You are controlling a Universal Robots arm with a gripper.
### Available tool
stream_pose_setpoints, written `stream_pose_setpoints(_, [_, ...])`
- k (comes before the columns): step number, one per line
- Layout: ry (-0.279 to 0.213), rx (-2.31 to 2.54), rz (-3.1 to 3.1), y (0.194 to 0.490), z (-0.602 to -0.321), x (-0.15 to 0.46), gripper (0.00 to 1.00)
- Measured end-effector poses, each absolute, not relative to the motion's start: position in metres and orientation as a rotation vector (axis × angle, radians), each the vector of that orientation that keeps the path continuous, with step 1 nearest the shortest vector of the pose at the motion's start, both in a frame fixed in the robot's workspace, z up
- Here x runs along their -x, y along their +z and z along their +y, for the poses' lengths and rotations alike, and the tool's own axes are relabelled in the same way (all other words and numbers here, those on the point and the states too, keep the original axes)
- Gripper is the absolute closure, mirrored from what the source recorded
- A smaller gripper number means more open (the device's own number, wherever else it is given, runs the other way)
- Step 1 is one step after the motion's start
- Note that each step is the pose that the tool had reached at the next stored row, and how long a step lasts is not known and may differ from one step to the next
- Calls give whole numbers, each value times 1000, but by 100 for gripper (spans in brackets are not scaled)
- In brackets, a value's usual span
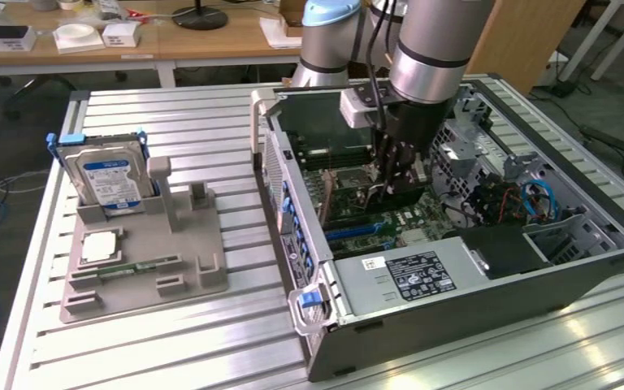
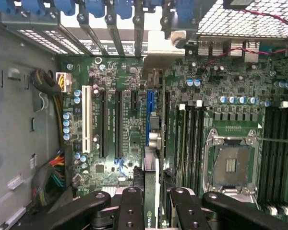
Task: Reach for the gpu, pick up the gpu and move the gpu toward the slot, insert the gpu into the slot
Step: 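Insert the gpu into the slot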
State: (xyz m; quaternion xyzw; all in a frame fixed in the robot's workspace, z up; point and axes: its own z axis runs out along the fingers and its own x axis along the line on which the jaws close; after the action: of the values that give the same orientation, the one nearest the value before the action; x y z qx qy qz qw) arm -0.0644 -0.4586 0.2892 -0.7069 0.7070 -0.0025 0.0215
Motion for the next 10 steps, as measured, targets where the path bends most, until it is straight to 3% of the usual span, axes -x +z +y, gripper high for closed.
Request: stream_pose_setpoints(10, [-8, 2192, 2190, 275, -459, 77, 74])
